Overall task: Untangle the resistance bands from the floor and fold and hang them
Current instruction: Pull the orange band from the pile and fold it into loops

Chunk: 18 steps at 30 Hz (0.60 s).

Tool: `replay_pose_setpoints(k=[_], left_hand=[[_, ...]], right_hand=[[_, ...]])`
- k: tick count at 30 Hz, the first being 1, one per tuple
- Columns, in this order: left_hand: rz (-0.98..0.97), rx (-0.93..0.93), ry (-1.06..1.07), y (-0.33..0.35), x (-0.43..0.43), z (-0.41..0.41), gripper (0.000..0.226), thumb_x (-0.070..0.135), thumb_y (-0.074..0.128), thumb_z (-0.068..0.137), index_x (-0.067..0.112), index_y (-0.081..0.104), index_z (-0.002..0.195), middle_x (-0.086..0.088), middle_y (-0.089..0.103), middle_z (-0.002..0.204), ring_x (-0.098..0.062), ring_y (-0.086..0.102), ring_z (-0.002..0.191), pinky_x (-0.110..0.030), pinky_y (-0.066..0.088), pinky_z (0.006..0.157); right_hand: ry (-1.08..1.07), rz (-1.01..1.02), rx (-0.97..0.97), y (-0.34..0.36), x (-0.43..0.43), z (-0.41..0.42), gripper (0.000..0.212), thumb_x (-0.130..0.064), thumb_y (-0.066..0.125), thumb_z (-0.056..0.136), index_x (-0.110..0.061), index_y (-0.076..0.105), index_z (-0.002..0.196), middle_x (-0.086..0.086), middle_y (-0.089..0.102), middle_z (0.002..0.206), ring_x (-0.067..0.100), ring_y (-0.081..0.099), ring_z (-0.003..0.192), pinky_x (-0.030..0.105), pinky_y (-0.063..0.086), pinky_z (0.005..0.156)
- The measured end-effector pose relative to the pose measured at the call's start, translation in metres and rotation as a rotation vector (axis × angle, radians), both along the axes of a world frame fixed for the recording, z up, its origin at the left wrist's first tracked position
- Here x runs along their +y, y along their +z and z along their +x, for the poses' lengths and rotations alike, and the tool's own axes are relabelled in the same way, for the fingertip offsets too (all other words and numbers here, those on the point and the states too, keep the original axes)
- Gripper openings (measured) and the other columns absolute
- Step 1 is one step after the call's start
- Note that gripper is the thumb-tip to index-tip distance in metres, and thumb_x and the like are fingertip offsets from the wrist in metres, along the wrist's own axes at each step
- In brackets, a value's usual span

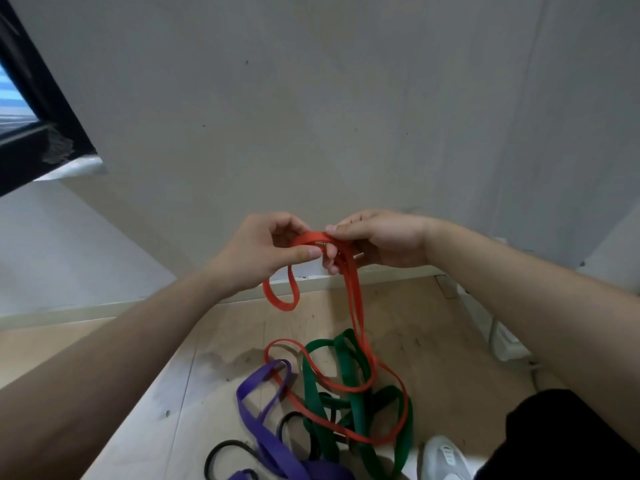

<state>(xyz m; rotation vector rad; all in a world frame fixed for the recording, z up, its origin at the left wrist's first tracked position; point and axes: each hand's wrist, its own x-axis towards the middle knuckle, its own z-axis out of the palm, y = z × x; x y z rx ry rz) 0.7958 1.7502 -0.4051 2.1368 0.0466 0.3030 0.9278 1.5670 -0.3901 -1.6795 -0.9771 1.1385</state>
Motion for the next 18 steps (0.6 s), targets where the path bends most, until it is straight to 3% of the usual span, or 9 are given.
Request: replay_pose_setpoints(k=[6,10,14,18], left_hand=[[0.127,0.018,0.01,0.003,0.004,-0.001,0.02,0.024,0.084,0.076,0.016,0.068,0.085,0.005,0.069,0.072,-0.002,0.063,0.064,-0.018,0.05,0.061],[0.075,0.012,-0.007,0.01,0.008,-0.007,0.018,0.022,0.081,0.08,0.018,0.076,0.097,0.004,0.077,0.083,-0.007,0.072,0.077,-0.02,0.058,0.073],[-0.07,-0.055,0.047,0.016,0.016,-0.01,0.02,0.015,0.08,0.079,0.014,0.078,0.099,0.007,0.078,0.084,-0.002,0.072,0.08,-0.012,0.052,0.073],[-0.161,-0.129,0.125,0.018,0.03,-0.013,0.029,0.019,0.078,0.075,0.012,0.076,0.103,-0.001,0.077,0.093,-0.006,0.071,0.085,-0.017,0.055,0.078]], right_hand=[[-0.007,-0.008,-0.005,-0.005,0.001,-0.001,0.035,-0.033,0.046,0.106,-0.011,0.071,0.093,0.011,0.071,0.099,0.025,0.066,0.1,0.046,0.049,0.104],[-0.009,-0.003,-0.008,-0.003,0.002,-0.001,0.035,-0.032,0.046,0.106,-0.011,0.071,0.093,0.012,0.071,0.101,0.025,0.067,0.1,0.046,0.049,0.105],[-0.008,-0.016,0.027,-0.005,0.0,0.001,0.035,-0.035,0.046,0.105,-0.012,0.07,0.093,0.01,0.071,0.098,0.025,0.066,0.1,0.047,0.048,0.106],[-0.022,-0.027,0.089,-0.008,-0.003,0.006,0.034,-0.033,0.045,0.106,-0.01,0.07,0.101,0.013,0.07,0.105,0.027,0.066,0.105,0.046,0.048,0.106]])
